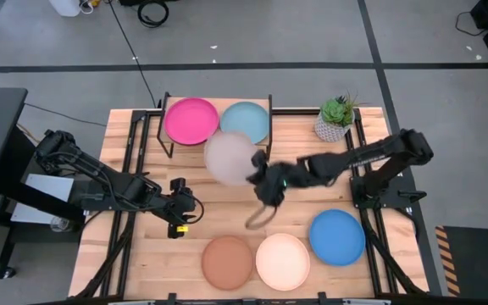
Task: Place and stack plates onto a shelf
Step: Stack the gray plate on the top of the light blue plate
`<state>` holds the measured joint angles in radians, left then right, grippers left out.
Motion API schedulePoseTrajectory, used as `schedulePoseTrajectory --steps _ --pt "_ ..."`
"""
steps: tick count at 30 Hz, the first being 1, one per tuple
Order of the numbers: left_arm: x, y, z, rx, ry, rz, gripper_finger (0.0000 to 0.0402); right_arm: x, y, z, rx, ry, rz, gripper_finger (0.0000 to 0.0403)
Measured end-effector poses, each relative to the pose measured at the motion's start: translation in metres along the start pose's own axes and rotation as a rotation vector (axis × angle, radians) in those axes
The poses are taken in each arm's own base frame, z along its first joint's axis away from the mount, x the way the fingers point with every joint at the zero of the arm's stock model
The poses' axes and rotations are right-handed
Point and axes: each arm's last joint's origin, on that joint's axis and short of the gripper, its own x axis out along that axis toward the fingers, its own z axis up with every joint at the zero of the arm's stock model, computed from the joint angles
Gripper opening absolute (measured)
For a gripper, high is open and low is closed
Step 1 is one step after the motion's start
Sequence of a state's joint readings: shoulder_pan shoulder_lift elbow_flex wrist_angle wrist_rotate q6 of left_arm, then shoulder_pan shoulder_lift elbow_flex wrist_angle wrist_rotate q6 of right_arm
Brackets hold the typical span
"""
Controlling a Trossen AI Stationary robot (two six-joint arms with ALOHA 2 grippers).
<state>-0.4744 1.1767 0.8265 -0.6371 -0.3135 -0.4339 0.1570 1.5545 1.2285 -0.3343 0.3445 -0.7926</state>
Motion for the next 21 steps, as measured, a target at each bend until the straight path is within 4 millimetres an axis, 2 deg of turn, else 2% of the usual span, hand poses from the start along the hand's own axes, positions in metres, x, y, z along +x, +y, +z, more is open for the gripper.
schedulePoseTrajectory --steps 5,11,16,21 --pt "0.000 0.000 0.000 0.000 0.001 0.000 0.0169 0.010 -0.035 -0.031 0.041 0.050 -0.088 0.0017" --pt "0.000 0.000 0.000 0.001 0.003 0.001 0.0169 0.019 -0.062 -0.067 0.101 0.092 -0.109 0.0027" --pt "0.000 0.000 0.000 -0.009 0.001 0.000 0.0169 0.022 -0.073 -0.092 0.223 0.115 -0.071 0.0028" --pt "0.000 0.000 0.000 -0.026 0.001 0.000 0.0169 0.022 -0.074 -0.097 0.257 0.111 -0.040 0.0032"
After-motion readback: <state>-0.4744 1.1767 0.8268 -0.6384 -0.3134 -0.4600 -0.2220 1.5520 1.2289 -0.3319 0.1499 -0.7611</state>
